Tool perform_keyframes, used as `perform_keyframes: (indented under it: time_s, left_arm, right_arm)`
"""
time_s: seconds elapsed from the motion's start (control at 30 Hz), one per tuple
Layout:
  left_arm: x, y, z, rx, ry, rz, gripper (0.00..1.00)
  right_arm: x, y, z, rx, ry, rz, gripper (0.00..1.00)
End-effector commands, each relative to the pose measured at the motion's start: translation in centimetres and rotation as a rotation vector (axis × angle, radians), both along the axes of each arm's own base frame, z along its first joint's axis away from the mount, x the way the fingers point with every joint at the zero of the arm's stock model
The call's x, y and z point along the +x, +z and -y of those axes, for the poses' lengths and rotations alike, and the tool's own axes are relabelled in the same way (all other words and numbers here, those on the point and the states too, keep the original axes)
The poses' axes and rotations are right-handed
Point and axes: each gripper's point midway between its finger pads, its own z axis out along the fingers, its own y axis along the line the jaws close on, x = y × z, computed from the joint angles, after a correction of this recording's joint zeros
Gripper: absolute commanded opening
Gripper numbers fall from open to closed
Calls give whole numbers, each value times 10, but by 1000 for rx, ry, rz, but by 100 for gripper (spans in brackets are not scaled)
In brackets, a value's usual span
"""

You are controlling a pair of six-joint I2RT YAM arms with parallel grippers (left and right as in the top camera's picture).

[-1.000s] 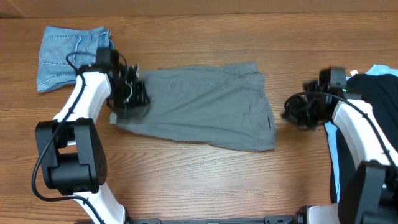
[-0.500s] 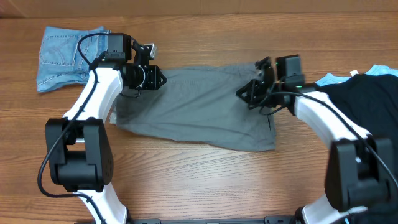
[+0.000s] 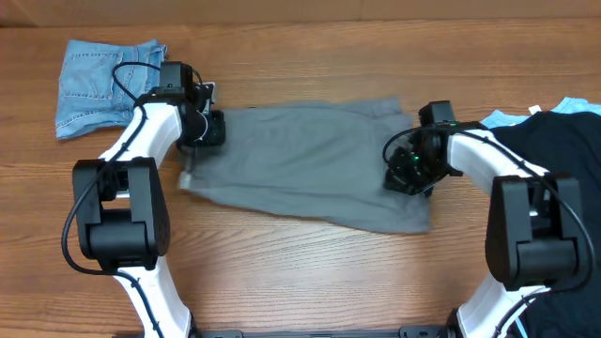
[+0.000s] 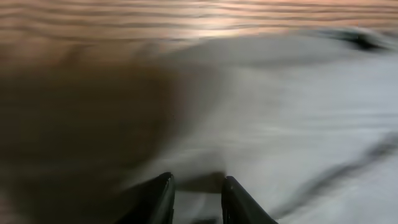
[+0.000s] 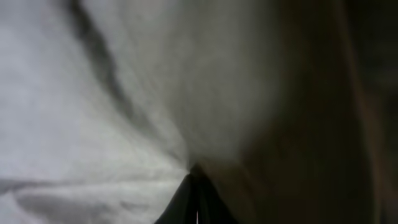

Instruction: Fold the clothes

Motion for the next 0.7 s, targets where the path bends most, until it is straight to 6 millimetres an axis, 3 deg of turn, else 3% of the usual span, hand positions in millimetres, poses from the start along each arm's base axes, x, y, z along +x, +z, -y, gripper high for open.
perform_keyframes:
  time_s: [0.0,0.17,0.27,0.4,0.47,0.57,0.67]
  left_arm:
    - [-4,-16,-22,44,44,-34,29]
    - [-6,-12,-22,-8,48,-40,24]
    - [-9,1,-15,-73,41,-46,28]
    - [-10,29,-18,-132,50,-30,44]
    - [-9,47,-21,-175,59,-15,58]
    - [-14,71,-32,-211,89,-14,83]
    - [-27,79,-51,-210,143,-53,96]
  right_arm:
    - [-22,-23,74,-275,-141,-121,4]
    - [-23,-19,77,-214,-65,-102,4]
    - [-18,-3,72,-182,-1,-47,4]
    - [-3,33,60,-116,45,72,4]
    - [3,53,55,-88,43,130,5]
    - [9,86,34,34,83,242,7]
    - [10,109,9,172,165,331,10]
